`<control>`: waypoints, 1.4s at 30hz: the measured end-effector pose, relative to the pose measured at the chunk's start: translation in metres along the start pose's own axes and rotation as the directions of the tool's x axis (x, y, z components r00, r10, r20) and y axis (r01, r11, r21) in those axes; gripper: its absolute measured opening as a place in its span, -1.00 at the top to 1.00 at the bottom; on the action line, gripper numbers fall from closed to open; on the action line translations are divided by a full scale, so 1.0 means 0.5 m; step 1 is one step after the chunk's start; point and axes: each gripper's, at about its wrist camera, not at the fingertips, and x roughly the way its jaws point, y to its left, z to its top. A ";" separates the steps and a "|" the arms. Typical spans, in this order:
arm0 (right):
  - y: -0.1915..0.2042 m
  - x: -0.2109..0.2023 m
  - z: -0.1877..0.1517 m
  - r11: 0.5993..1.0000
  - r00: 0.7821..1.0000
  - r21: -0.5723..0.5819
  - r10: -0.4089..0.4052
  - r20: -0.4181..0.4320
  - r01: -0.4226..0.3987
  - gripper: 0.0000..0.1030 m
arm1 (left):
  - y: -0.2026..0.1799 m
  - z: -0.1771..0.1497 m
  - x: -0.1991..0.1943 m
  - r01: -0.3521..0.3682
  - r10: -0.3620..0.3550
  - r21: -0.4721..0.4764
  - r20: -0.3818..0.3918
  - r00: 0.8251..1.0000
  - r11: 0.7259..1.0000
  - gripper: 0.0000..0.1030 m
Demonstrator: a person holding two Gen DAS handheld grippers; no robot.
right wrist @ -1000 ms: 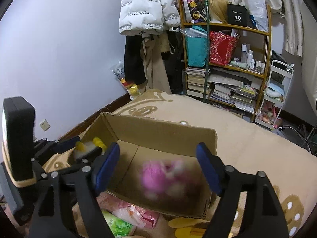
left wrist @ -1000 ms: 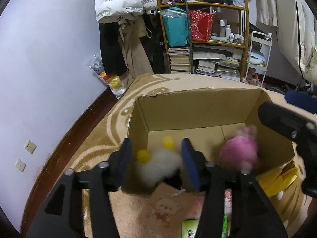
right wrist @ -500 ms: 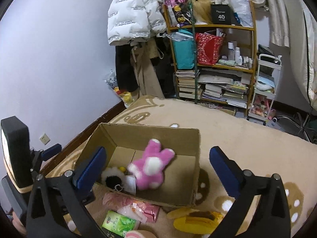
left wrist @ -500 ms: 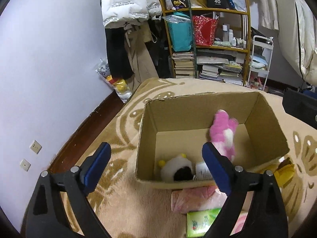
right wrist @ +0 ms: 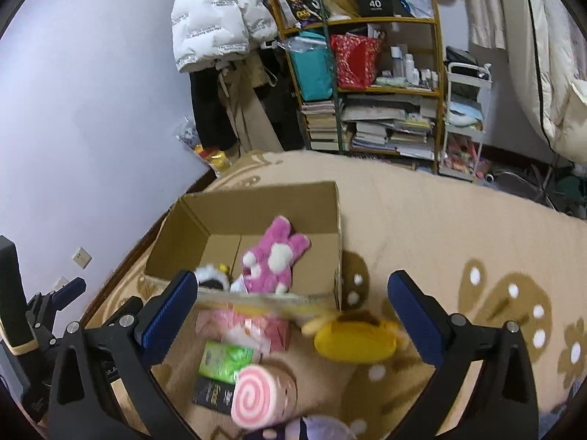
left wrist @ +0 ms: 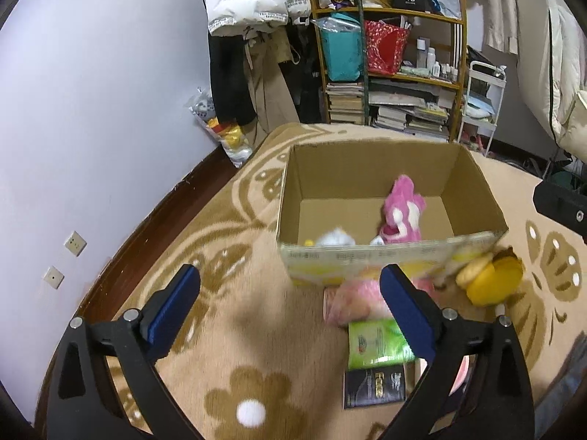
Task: Organize soft objects
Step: 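Withdraw both tools from the box back toward the remaining items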
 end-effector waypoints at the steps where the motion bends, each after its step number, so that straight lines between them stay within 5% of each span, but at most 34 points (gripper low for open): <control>1: -0.001 -0.005 -0.006 1.000 1.000 0.007 -0.002 -0.003 0.003 -1.00 | 0.001 -0.008 -0.004 0.001 -0.001 -0.001 -0.006 1.000 1.000 -0.90; 24: -0.010 -0.021 -0.112 0.983 0.979 0.166 -0.049 -0.200 0.083 -0.97 | -0.040 -0.118 0.013 0.086 -0.081 0.010 -0.224 0.971 0.996 -0.90; 42: 0.012 0.071 -0.135 0.992 0.952 0.111 -0.026 -0.306 0.063 -0.95 | -0.069 -0.146 0.084 0.139 -0.127 0.009 -0.347 0.929 0.990 -0.90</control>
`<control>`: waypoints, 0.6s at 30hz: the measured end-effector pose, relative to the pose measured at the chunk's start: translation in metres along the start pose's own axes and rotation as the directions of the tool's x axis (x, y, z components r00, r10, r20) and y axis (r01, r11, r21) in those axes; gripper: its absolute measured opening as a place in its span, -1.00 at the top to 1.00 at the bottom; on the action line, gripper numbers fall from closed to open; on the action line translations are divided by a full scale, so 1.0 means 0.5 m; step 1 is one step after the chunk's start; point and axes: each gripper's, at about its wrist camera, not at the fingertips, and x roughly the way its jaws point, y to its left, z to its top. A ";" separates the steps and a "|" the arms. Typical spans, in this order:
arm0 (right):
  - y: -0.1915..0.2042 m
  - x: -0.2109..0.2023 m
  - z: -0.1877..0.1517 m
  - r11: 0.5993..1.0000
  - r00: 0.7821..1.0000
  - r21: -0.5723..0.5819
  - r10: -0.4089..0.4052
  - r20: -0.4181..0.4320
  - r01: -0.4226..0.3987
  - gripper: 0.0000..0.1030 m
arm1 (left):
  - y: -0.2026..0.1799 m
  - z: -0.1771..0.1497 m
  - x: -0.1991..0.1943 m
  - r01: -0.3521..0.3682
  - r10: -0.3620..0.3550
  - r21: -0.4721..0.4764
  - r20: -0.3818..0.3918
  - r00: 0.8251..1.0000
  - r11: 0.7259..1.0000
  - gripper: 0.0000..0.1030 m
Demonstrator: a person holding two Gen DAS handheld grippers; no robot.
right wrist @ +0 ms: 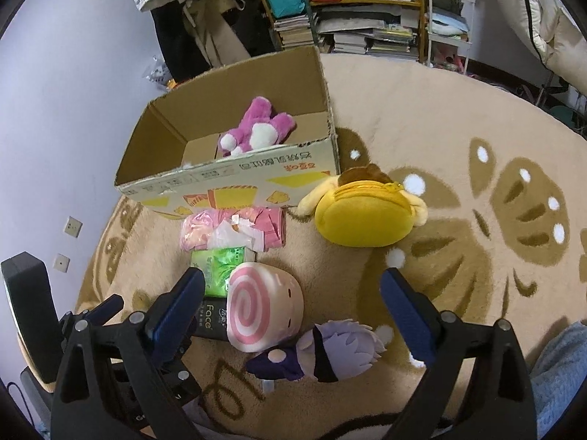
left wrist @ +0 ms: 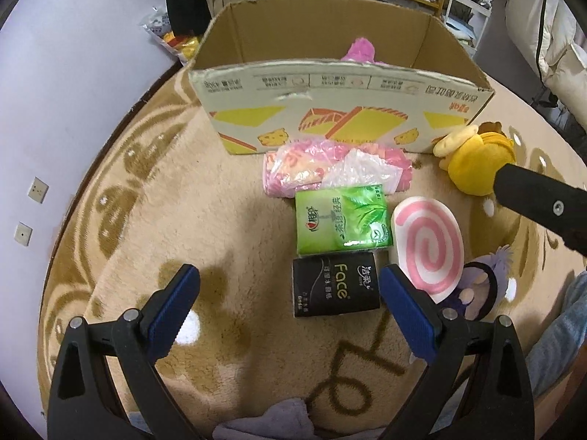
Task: Organize soft objects
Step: 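Withdraw both tools from the box back toward the remaining items, then grasp the black Face tissue pack with the left tool while the right tool grasps the pink-swirl cushion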
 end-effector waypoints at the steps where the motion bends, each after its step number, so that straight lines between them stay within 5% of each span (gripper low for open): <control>1: 0.001 0.005 0.000 1.000 1.000 -0.004 0.000 -0.005 0.000 -0.95 | -0.001 0.001 0.004 0.003 -0.003 -0.001 -0.007 1.000 1.000 -0.90; 18: 0.016 0.102 -0.003 1.000 0.989 -0.030 -0.004 -0.149 -0.001 -0.89 | -0.006 0.004 0.074 0.063 -0.068 -0.040 -0.134 0.989 0.997 -0.90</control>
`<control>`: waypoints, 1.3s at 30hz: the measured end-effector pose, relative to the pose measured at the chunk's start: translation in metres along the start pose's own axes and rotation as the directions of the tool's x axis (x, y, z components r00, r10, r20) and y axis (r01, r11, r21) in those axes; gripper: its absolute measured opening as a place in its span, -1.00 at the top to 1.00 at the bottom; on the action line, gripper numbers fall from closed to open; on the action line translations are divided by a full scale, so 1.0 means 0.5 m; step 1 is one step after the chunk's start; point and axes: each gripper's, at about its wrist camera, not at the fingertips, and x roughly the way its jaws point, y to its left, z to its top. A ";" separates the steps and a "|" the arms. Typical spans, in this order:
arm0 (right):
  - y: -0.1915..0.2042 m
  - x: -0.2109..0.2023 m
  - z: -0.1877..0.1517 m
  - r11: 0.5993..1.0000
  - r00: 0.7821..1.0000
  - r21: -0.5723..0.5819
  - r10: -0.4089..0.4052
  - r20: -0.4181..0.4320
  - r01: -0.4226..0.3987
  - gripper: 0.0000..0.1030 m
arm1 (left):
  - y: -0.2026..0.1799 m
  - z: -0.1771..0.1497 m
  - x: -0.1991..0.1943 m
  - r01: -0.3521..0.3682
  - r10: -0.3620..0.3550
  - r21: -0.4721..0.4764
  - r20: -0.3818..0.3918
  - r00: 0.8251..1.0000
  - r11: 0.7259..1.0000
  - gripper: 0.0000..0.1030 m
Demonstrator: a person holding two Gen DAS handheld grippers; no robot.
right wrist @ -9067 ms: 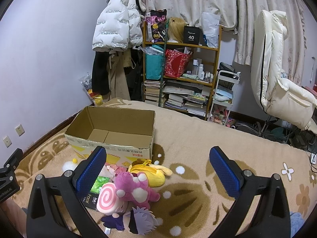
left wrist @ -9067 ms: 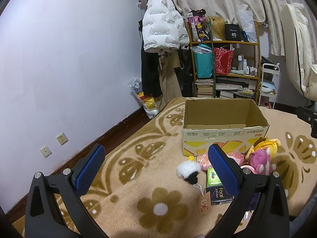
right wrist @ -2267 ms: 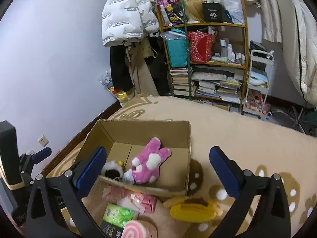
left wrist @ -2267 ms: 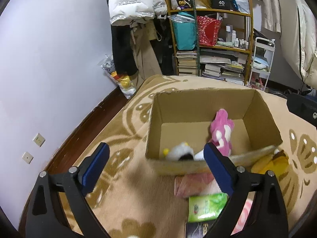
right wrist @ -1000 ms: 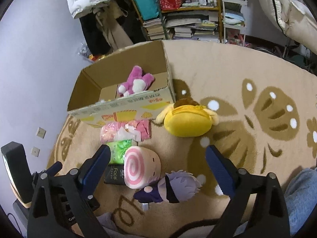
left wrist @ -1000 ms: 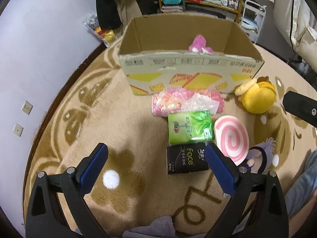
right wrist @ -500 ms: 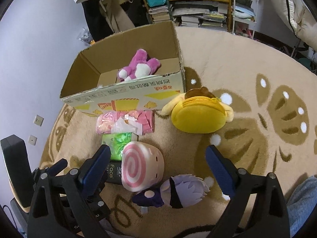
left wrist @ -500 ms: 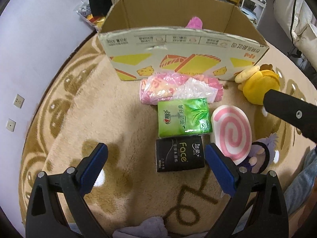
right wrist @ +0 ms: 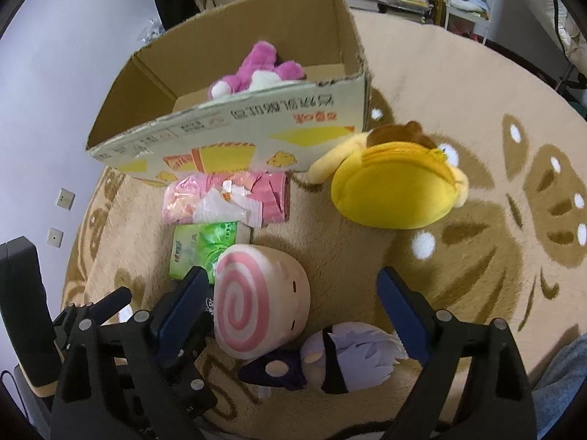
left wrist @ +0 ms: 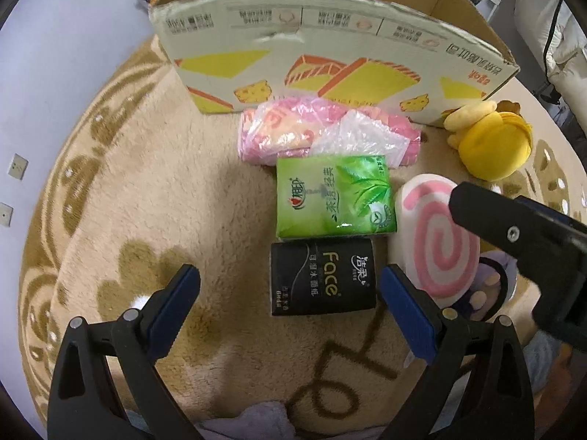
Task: Organize soft objects
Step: 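Grasp the black Face tissue pack with the left tool while the right tool grasps the pink-swirl cushion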
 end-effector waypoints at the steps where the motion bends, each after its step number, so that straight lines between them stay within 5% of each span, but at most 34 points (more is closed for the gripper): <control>1: -0.001 0.003 -0.001 1.000 1.000 0.001 0.001 -0.004 -0.001 -0.89 | -0.002 0.001 0.004 -0.009 0.009 0.003 -0.005 1.000 1.000 -0.90; 10: 0.005 0.043 0.002 1.000 0.999 0.008 0.002 -0.049 -0.002 -0.86 | -0.019 0.018 0.035 0.009 -0.009 -0.001 -0.041 0.999 1.000 -0.90; 15: 0.009 0.057 0.001 0.999 0.996 0.001 0.035 -0.080 -0.035 -0.28 | -0.014 0.027 0.057 0.022 -0.023 -0.020 -0.059 0.998 1.000 -0.90; 17: 0.013 0.061 0.002 0.998 0.992 -0.007 0.068 -0.103 -0.069 0.22 | -0.017 0.030 0.067 0.026 -0.027 -0.023 -0.060 0.998 0.999 -0.89; 20: 0.019 0.060 0.004 0.996 0.990 -0.024 0.086 -0.115 -0.089 0.38 | 0.000 0.024 0.085 0.038 -0.040 -0.027 -0.066 0.997 0.999 -0.85; 31: 0.020 0.032 0.016 0.993 0.992 -0.052 0.099 -0.074 -0.103 0.50 | 0.028 0.015 0.103 0.005 -0.011 -0.096 -0.064 0.998 0.995 -0.24; 39: 0.026 -0.014 0.032 0.986 0.990 -0.083 0.143 0.003 -0.143 0.55 | 0.025 -0.005 0.070 -0.022 0.021 -0.097 -0.008 1.000 0.995 -0.22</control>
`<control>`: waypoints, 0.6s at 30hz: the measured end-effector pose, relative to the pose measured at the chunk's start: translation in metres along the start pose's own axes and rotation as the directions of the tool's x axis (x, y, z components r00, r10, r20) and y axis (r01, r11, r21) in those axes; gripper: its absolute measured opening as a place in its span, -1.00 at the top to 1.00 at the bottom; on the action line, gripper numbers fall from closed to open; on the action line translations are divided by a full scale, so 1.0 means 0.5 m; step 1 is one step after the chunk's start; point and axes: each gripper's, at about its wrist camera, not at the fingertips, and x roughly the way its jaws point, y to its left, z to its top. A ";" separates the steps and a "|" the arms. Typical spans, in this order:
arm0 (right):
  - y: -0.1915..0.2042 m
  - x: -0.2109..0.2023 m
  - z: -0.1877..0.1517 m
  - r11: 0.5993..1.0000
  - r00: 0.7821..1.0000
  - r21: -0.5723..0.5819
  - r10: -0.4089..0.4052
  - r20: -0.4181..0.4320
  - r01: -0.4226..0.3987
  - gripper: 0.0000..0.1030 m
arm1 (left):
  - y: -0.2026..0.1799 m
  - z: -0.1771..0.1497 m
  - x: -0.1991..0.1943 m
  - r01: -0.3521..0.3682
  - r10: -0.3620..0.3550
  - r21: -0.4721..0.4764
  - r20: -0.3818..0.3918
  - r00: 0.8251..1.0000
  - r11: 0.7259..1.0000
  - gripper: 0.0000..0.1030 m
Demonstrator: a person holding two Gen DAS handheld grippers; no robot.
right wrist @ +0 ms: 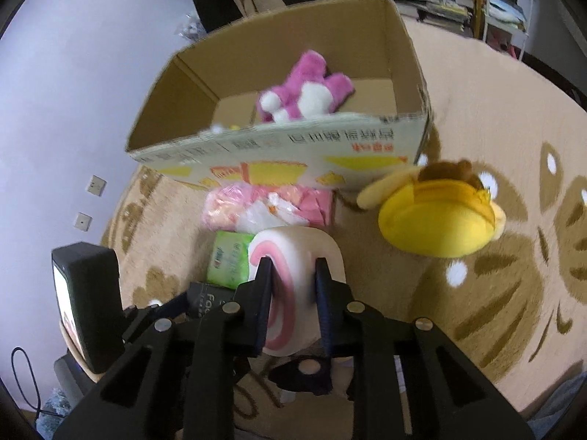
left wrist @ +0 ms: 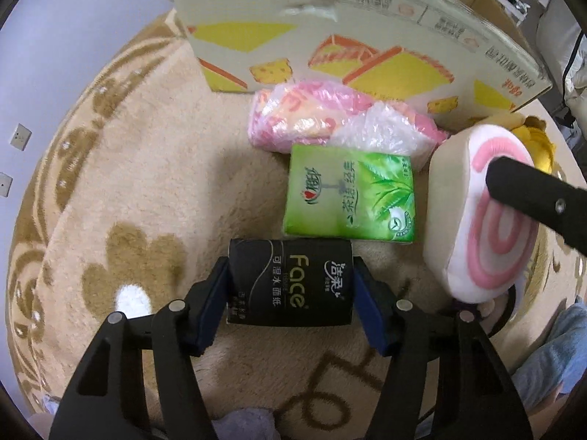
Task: Organize soft objects
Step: 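Grasp the black Face tissue pack with the left tool while the right tool grasps the pink-swirl cushion, then lower the tissue pack and swirl cushion into the box and open both tools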
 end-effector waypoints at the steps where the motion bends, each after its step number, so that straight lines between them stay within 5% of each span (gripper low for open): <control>1: 0.003 -0.006 0.001 1.000 1.000 -0.009 0.004 0.013 -0.004 0.55 | 0.001 -0.004 -0.009 -0.008 0.008 0.002 0.016 1.000 1.000 -0.22; 10: 0.026 -0.059 0.008 0.996 0.989 -0.080 0.051 0.136 -0.040 0.58 | 0.019 -0.026 -0.101 -0.057 0.057 -0.008 0.171 0.984 0.998 -0.22; 18: 0.044 -0.120 0.008 0.991 0.953 -0.120 0.088 0.289 -0.055 0.58 | 0.011 -0.024 -0.185 -0.116 0.109 -0.004 0.388 0.915 0.993 -0.22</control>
